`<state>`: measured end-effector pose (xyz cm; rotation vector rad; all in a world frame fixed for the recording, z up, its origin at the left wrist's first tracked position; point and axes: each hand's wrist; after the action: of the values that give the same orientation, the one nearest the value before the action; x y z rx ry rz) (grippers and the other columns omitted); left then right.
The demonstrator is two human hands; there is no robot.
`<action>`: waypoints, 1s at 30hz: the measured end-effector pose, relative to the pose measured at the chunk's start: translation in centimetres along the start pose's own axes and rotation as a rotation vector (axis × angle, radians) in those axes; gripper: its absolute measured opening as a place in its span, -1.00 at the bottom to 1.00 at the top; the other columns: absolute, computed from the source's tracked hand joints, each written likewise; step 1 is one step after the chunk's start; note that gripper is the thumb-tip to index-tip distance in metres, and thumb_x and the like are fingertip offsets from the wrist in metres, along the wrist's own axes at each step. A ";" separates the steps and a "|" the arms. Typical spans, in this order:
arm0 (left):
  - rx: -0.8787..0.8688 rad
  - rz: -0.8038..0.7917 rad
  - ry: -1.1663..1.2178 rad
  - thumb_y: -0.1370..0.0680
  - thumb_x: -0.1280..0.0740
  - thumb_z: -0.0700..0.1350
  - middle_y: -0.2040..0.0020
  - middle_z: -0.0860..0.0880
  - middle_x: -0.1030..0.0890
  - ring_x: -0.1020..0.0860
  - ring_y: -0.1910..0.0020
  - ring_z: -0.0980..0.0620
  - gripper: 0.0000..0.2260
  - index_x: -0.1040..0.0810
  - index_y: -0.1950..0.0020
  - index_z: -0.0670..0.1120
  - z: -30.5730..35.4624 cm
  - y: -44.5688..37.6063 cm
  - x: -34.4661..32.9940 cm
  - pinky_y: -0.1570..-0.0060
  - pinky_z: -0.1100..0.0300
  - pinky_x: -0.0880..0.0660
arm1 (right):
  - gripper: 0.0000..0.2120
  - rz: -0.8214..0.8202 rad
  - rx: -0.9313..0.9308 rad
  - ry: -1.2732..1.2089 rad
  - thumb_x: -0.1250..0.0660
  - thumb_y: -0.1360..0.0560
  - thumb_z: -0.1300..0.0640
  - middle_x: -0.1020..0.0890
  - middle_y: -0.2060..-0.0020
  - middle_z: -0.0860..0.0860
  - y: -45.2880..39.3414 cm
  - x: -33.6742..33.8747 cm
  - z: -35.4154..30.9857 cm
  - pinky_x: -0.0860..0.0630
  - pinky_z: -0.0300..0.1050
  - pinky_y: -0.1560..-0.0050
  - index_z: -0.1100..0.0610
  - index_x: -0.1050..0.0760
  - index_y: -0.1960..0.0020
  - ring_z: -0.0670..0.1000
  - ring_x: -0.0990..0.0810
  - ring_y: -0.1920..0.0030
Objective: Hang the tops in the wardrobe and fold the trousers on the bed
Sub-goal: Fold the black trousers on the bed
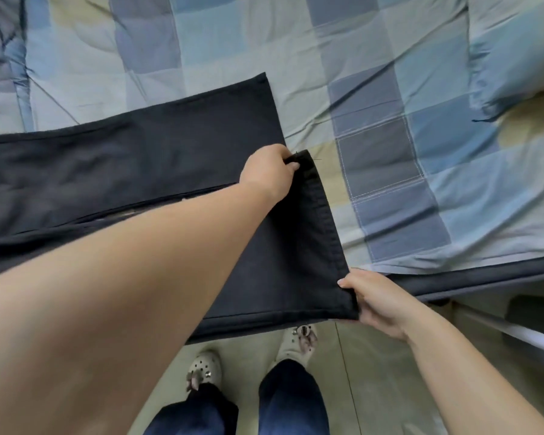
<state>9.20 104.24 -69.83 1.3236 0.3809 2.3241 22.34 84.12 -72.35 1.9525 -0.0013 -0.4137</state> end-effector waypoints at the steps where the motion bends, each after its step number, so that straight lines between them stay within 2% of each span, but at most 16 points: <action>1: 0.014 -0.011 -0.001 -0.60 -0.25 -0.04 -0.05 -0.04 -0.59 -0.53 -0.06 -0.07 -0.81 -0.55 -0.14 -0.07 0.0 -0.4 -0.9 0.05 0.14 -0.43 | -0.84 0.037 -0.019 0.004 -0.16 -0.54 0.26 -0.62 0.07 0.25 -0.6 0.5 0.5 -0.58 0.03 0.02 0.16 -0.52 0.02 0.07 -0.60 0.08; 2: 0.030 -0.012 -0.007 -0.60 -0.25 -0.04 -0.07 -0.05 -0.59 -0.53 -0.06 -0.08 -0.80 -0.55 -0.15 -0.08 -0.1 -0.9 -1.7 0.02 0.13 -0.44 | -0.85 0.078 -0.026 0.020 -0.16 -0.54 0.24 -0.61 0.01 0.30 -1.3 1.0 0.8 -0.57 0.00 0.06 0.22 -0.49 -0.01 0.09 -0.62 0.06; 4: 0.054 0.013 -0.018 -0.61 -0.24 -0.04 -0.12 -0.08 -0.58 -0.52 -0.11 -0.09 -0.79 -0.54 -0.18 -0.08 -0.7 -1.9 -2.9 -0.06 0.10 -0.44 | -0.81 0.160 -0.019 0.066 -0.16 -0.57 0.20 -0.61 -0.01 0.27 -2.8 1.4 1.0 -0.60 -0.08 0.20 0.29 -0.48 -0.01 0.13 -0.64 0.01; 7: 0.096 0.025 0.033 -0.60 -0.26 -0.05 -0.27 -0.09 -0.50 -0.47 -0.24 -0.08 -0.72 -0.47 -0.30 -0.06 -2.6 -2.6 -4.0 -0.13 0.17 -0.38 | -0.83 0.269 -0.016 0.112 -0.19 -0.60 0.13 -0.58 0.05 0.16 -4.4 0.9 1.2 -0.62 -0.09 0.26 0.17 -0.50 0.09 0.11 -0.60 0.00; 10: 0.205 0.035 0.137 -0.58 -0.30 -0.06 -0.36 -0.07 -0.43 -0.42 -0.31 -0.07 -0.61 -0.38 -0.40 -0.04 -5.8 -1.6 -4.7 -0.24 0.15 -0.38 | -0.86 0.343 -0.048 0.009 -0.22 -0.60 0.15 -0.60 0.01 0.09 -5.6 1.2 2.4 -0.61 -0.11 0.22 0.12 -0.48 -0.13 0.03 -0.61 0.06; 13: 0.327 0.009 0.186 -0.57 -0.30 -0.07 -0.34 -0.03 -0.47 -0.44 -0.29 -0.01 -0.64 -0.41 -0.37 -0.02 -10.7 1.8 -4.6 -0.21 0.14 -0.39 | -0.73 0.335 -0.084 -0.022 -0.23 -0.60 0.12 -0.60 -0.12 0.06 -5.7 1.7 3.8 -0.59 -0.09 0.14 0.09 -0.40 -0.29 -0.01 -0.61 -0.03; 16: 0.430 -0.009 0.270 -0.56 -0.32 -0.11 -0.25 -0.05 -0.55 -0.52 -0.18 -0.01 -0.71 -0.49 -0.28 -0.04 -15.7 6.3 -3.7 -0.22 0.03 -0.46 | -0.71 0.397 -0.108 -0.088 -0.25 -0.59 0.04 -0.56 -0.20 0.05 -5.3 1.3 5.6 -0.56 -0.05 0.13 0.07 -0.41 -0.28 0.01 -0.58 -0.09; 19: 0.521 0.019 0.371 -0.56 -0.32 -0.14 -0.16 -0.02 -0.61 -0.54 -0.08 0.06 -0.81 -0.55 -0.17 -0.03 -20.9 11.2 -2.0 -0.18 0.11 -0.46 | -0.67 0.412 -0.099 -0.262 -0.28 -0.57 0.03 -0.53 -0.21 0.10 -4.5 -1.4 7.7 -0.56 0.04 0.04 0.04 -0.34 -0.30 0.03 -0.58 -0.10; 22: 0.638 0.055 0.544 -0.57 -0.31 -0.14 -0.17 -0.04 -0.59 -0.53 -0.12 0.05 -0.82 -0.55 -0.16 -0.04 -26.1 15.8 0.1 -0.23 0.05 -0.46 | -0.66 0.372 -0.064 -0.393 -0.28 -0.57 0.03 -0.57 -0.17 0.10 -4.4 -6.7 9.8 -0.54 0.07 -0.05 0.02 -0.32 -0.31 0.01 -0.60 -0.09; 24: 0.715 0.081 0.662 -0.58 -0.30 -0.13 -0.18 -0.05 -0.58 -0.54 -0.16 0.00 -0.82 -0.54 -0.17 -0.05 -28.9 18.3 1.4 -0.17 0.06 -0.49 | -0.69 0.327 -0.061 -0.404 -0.28 -0.57 0.03 -0.58 -0.16 0.09 -4.8 -11.2 11.0 -0.54 0.06 -0.03 0.04 -0.37 -0.29 0.01 -0.60 -0.11; 28: 0.802 0.118 0.856 -0.59 -0.28 -0.13 -0.13 -0.01 -0.59 -0.55 -0.08 0.07 -0.91 -0.53 -0.07 0.01 -36.5 23.6 6.6 -0.06 0.11 -0.49 | -0.84 0.200 -0.087 -0.361 -0.30 -0.56 0.04 -0.60 -0.15 0.10 -6.6 -25.2 13.5 -0.56 0.07 -0.05 0.02 -0.45 -0.13 0.02 -0.61 -0.11; 30: 0.823 0.131 0.939 -0.60 -0.27 -0.11 -0.07 0.03 -0.60 -0.55 -0.05 0.11 -0.93 -0.53 0.00 0.05 -40.2 26.1 9.3 0.01 0.16 -0.47 | -0.85 0.122 -0.099 -0.354 -0.31 -0.56 0.05 -0.59 -0.15 0.11 -7.3 -32.6 14.5 -0.55 0.07 -0.06 0.02 -0.45 -0.12 0.03 -0.61 -0.11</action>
<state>-35.83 85.34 -71.71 0.3761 1.7061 2.8946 -13.87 80.38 -74.67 1.7496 -0.3198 -0.6604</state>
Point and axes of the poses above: each hand's wrist, its own y-axis away from the middle knuckle, its own x-axis out of the back of the hand, z = x × y
